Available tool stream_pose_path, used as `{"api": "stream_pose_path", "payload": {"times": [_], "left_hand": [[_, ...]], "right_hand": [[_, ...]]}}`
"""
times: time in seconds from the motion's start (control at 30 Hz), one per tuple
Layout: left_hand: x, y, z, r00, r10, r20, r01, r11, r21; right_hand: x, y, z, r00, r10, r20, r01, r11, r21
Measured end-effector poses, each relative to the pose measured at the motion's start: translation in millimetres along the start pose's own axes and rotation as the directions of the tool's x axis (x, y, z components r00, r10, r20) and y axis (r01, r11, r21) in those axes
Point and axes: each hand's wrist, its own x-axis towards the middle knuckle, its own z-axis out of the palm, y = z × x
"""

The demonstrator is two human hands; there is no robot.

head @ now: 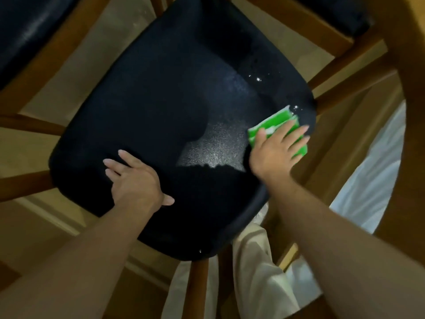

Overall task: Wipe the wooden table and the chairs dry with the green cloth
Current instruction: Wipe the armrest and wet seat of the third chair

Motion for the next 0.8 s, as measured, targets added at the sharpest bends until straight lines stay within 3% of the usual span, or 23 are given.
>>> {"api": "stream_pose_path", "payload": {"times": [0.1, 0.2, 0.27, 0.33, 0.43, 0.53, 0.6, 0.67, 0.8], "left_hand": [[3, 0, 1, 1.0, 0.028, 0.001, -0.028, 1.0, 0.014], [5, 1, 1, 0.999, 0.027, 0.03, -0.027, 1.0, -0.016], [3, 0, 1, 0.999, 0.024, 0.039, -0.023, 1.0, -0.006], [2, 1, 1, 1.0, 0.017, 0.026, -0.018, 1.0, 0.023], [0, -1, 2, 1.0, 0.015, 0.013, -0.016, 0.996, 0.09], [1, -3, 5, 1.0, 0.007, -0.001, -0.007, 0.993, 0.119], [5, 0, 4, 1.0, -0.02, 0.022, 0.017, 0.994, 0.109], [7, 4, 2, 0.996, -0.065, 0.064, 0.058, 0.993, 0.107], [7, 9, 0, 0.994, -0.09, 0.067, 0.08, 0.988, 0.132]], "right_hand": [[27, 1, -7, 0.999, 0.034, -0.023, -0.032, 0.996, 0.08], [-46, -6, 20, 0.992, -0.026, -0.127, 0.02, 0.999, -0.048], [-86, -4, 33, 0.983, -0.181, -0.035, 0.176, 0.978, -0.111], [-77, -1, 35, 0.982, -0.189, 0.013, 0.189, 0.974, -0.122], [-22, -11, 21, 0.997, -0.01, -0.083, 0.007, 0.999, -0.033], [41, -31, 2, 0.966, 0.223, -0.131, -0.213, 0.973, 0.089], [69, -40, -10, 0.953, 0.272, -0.136, -0.261, 0.961, 0.096], [72, -44, -9, 0.96, 0.236, -0.148, -0.232, 0.972, 0.041], [65, -50, -7, 0.992, -0.022, -0.127, 0.011, 0.997, -0.082]]}}
